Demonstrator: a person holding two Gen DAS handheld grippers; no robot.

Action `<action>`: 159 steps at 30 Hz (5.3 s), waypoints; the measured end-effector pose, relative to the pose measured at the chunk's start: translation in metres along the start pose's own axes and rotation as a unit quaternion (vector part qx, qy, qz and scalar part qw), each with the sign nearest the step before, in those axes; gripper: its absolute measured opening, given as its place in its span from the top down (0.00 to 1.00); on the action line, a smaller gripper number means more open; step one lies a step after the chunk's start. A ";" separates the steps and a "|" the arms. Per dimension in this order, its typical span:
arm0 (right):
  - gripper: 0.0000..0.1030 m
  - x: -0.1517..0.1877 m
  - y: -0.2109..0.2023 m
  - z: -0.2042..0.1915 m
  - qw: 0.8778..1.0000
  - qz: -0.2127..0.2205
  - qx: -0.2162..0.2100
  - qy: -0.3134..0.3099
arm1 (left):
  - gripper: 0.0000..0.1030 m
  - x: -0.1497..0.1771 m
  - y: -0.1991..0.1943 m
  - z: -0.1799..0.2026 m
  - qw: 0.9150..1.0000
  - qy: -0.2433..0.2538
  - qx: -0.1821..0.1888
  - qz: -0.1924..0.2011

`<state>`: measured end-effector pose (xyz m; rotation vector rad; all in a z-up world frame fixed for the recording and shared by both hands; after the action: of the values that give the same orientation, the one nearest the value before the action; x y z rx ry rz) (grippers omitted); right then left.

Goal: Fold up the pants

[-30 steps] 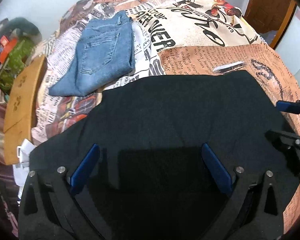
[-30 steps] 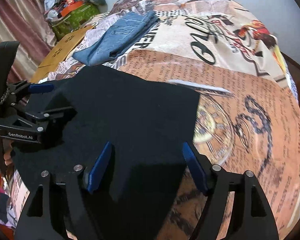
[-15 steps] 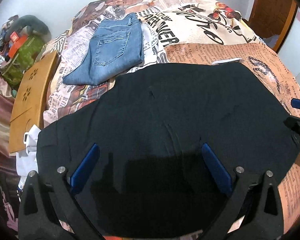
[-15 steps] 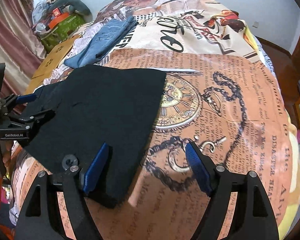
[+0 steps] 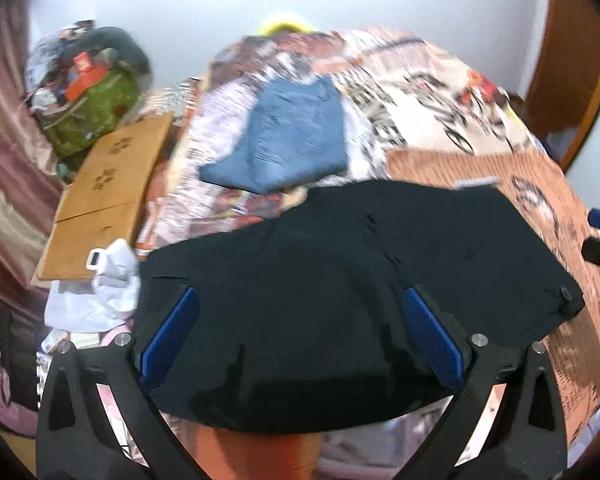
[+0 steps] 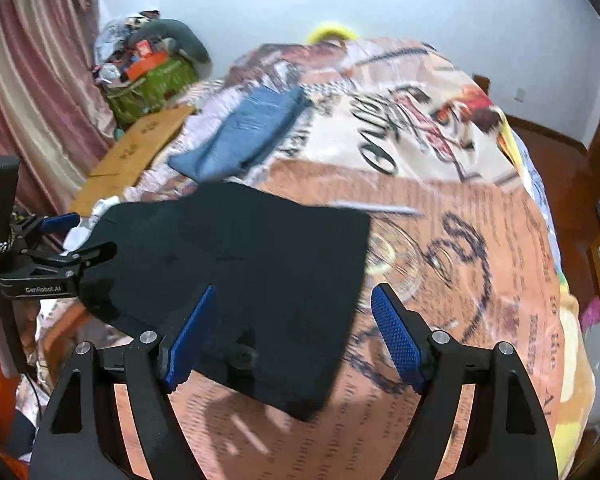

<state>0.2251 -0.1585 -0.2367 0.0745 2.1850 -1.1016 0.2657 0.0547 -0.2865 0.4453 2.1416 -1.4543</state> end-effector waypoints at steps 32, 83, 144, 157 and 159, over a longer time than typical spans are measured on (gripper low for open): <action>0.16 0.034 0.095 -0.045 0.994 -0.101 -0.025 -0.013 | 0.00 0.135 0.088 -0.084 0.897 -0.293 0.208 -0.256; 0.14 0.061 0.023 0.080 0.995 -0.043 0.049 0.082 | 0.87 -0.103 -0.089 -0.004 0.987 -0.070 0.043 0.138; 0.14 0.085 -0.018 0.073 0.992 -0.013 0.037 0.122 | 0.14 -0.063 0.147 0.129 0.976 0.195 -0.028 -0.090; 0.14 0.068 -0.054 0.058 0.992 0.043 0.044 0.106 | 0.14 0.007 0.082 0.065 0.980 0.173 -0.033 -0.092; 0.14 0.064 -0.057 0.051 0.993 0.047 0.043 0.098 | 0.14 0.019 0.070 0.062 0.981 0.166 -0.026 -0.092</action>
<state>0.1847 -0.2475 -0.2569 0.3330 2.2783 -1.1773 0.3013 0.0227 -0.3689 0.5126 2.5368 -1.5046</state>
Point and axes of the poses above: each gripper's, at about its wrist camera, not at the fingertips, and y roughly the way its jaws point, z to its right, x to its underside, the point moved 10 cm from there along y, roughly the way its jaws point, and after that the axes turned 15 degrees about -x, right-handed, at the moved point
